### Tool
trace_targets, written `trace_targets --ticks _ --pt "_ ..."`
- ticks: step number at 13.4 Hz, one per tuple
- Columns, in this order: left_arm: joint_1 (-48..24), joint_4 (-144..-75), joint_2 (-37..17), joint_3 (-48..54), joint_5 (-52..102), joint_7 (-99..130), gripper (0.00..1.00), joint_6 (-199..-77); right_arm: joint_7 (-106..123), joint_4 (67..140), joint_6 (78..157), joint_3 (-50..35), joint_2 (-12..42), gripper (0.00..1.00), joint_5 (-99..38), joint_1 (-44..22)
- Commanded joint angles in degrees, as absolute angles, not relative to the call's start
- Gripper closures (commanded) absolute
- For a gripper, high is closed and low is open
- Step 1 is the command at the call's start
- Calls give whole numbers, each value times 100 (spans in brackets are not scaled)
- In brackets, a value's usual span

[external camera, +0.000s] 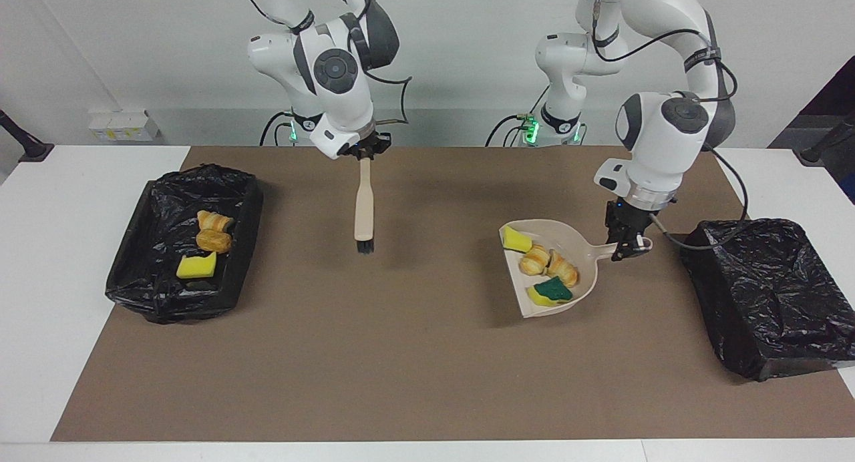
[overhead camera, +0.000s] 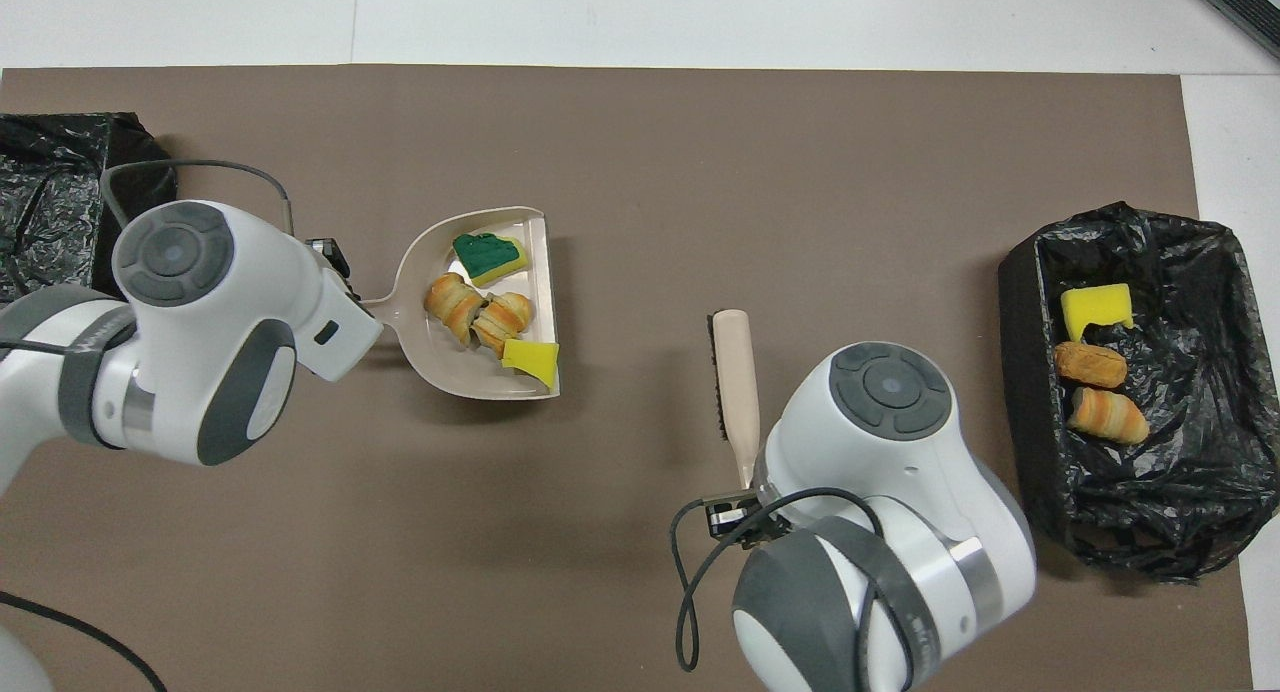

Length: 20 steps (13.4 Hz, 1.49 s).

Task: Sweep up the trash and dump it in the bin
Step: 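Carry the dustpan to the bin farthest from the right arm and tip it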

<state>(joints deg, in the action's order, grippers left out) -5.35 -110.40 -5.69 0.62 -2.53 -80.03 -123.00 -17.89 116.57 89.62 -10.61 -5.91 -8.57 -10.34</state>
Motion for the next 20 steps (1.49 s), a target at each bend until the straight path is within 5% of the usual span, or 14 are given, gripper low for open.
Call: trace_targets --ticks 1,5,13,20 --pt "120 -10408 -624 123 51 -8724 100 -11822 -1338 11549 8702 -1125 -633 100 -633 -555" --pt "1359 -9408 -912 88 237 -9552 100 -11261 -1256 11821 8675 -1204 -843 100 -851 -474" --pt "2610 -6551 -2915 62 -631 -11283 100 -10941 -3450 11830 10034 -1204 -125 100 -1793 -2309" --pt "2365 -6644 -3015 79 -2741 -11198 100 -11742 -3937 11979 10916 -1204 553 100 -1793 -3338"
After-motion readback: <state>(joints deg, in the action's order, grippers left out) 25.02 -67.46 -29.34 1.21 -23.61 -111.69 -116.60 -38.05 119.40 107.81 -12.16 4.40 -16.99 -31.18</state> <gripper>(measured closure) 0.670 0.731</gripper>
